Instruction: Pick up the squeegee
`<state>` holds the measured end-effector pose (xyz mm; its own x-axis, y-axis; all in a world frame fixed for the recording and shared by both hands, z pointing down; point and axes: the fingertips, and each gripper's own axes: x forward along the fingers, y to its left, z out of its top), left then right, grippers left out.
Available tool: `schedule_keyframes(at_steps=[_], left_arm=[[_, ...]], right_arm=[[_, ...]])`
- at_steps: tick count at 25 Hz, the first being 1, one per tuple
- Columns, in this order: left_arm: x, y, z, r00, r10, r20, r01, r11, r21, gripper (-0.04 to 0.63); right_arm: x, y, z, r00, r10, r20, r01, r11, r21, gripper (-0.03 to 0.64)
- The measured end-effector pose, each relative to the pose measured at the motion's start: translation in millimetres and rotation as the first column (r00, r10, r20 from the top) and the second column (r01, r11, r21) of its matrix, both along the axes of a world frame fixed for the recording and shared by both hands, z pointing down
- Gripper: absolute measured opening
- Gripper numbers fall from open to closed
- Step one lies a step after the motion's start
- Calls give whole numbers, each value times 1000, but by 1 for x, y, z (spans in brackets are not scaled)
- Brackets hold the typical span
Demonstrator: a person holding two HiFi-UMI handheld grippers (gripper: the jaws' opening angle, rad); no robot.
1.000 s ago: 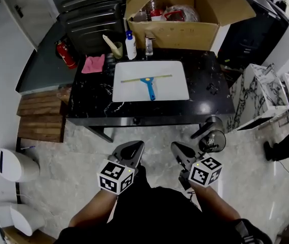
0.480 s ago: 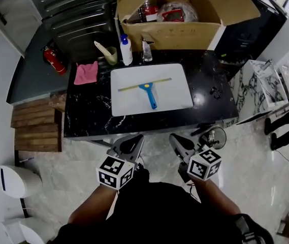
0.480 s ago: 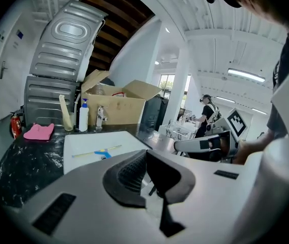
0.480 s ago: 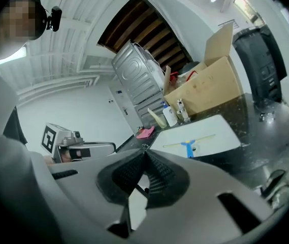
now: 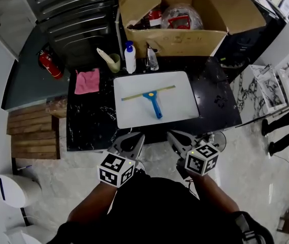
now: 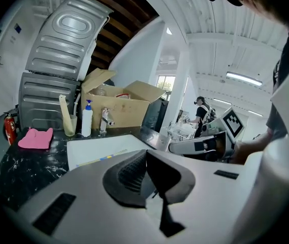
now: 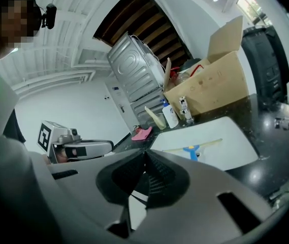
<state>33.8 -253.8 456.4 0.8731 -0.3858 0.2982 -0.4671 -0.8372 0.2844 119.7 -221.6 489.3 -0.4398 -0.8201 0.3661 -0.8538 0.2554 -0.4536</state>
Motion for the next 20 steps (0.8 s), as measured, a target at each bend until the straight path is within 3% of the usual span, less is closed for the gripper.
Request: schedule_keyframes(at_steps=[13,20], left_arm=[[-11,-40,7,999,51,-3,-51,999,0,17],[-9,-45,17,1000,23,7,-23,1000,-16,17]], right_arm=[[4,-33,11,991,39,-129,-43,998,-34,9],[22,-42,22,984,22,-175,-37,996,-82,9]])
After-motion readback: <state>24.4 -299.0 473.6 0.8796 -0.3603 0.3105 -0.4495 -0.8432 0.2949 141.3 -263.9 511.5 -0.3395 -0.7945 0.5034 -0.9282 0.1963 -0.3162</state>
